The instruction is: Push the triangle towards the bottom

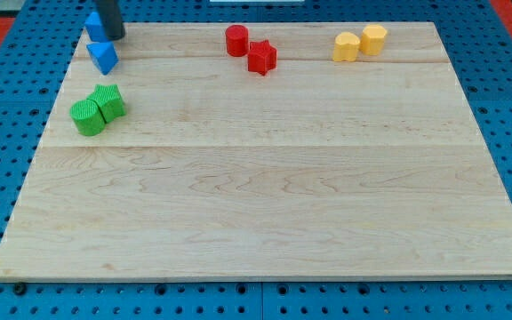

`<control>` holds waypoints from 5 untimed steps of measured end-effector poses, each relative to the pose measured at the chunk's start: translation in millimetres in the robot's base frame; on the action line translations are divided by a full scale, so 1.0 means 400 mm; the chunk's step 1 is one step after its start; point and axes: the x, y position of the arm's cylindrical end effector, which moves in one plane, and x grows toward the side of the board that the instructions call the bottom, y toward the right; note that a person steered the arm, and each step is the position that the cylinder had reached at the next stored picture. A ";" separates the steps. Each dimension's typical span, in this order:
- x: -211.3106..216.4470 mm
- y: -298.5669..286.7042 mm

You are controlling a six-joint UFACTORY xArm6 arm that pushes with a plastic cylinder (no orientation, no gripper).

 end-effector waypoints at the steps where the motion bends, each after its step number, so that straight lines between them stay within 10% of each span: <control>1: 0.000 0.040; 5: 0.023 -0.177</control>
